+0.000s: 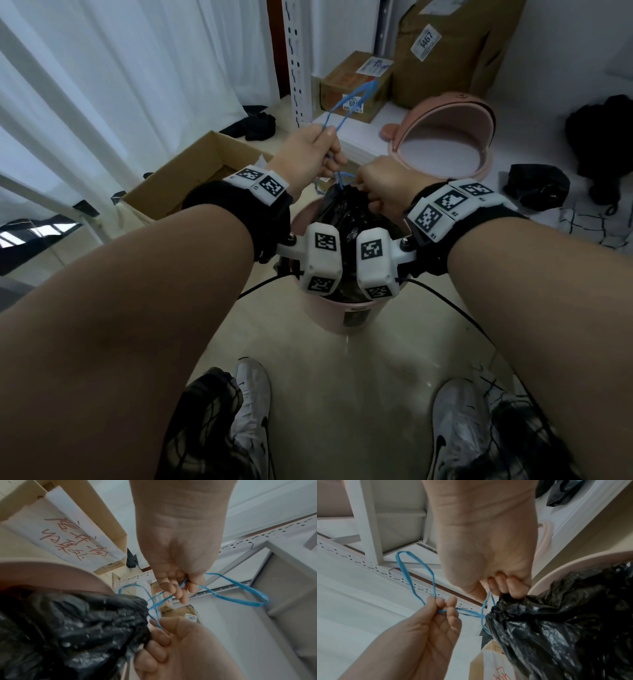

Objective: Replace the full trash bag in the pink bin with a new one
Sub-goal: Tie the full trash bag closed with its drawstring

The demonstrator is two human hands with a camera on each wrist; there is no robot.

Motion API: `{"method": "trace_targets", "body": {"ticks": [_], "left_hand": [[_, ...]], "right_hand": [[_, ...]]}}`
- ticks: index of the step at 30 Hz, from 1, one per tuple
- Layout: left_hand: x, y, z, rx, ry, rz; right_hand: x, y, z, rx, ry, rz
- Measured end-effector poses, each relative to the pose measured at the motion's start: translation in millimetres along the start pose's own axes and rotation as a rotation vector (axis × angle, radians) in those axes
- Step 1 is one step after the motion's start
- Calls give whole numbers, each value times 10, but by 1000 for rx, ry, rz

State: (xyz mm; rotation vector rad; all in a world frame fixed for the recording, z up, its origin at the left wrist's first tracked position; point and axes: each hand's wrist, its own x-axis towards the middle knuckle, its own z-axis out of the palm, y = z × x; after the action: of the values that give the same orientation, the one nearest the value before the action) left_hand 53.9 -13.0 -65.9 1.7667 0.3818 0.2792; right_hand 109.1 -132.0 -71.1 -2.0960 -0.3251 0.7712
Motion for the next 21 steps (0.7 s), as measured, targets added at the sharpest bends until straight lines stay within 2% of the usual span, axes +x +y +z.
{"method": "trace_targets", "body": {"ticks": [2, 3, 8, 10, 13, 16, 19, 21], "left_hand": [[13, 44, -12, 1, 29, 43], [21, 49, -20, 4, 29, 57], [10, 157, -2, -33, -66, 89], [3, 207, 12, -3, -92, 117], [0, 231, 7, 28, -139, 114], [-17, 280, 24, 31, -188, 93], [-40, 326, 48, 168, -216, 142], [-37, 330, 41, 271, -184, 189]], "right_hand": [[-3, -30, 32, 110, 0, 11], [-2, -44, 51, 74, -26, 7], [-44, -28, 38, -101, -36, -290], [-33, -6, 28, -110, 17, -308], [-3, 8, 9, 28, 86, -349], [12, -3, 15, 85, 68, -410], [-52, -40, 9, 100, -30, -408], [-82, -50, -23, 22, -61, -365]]}}
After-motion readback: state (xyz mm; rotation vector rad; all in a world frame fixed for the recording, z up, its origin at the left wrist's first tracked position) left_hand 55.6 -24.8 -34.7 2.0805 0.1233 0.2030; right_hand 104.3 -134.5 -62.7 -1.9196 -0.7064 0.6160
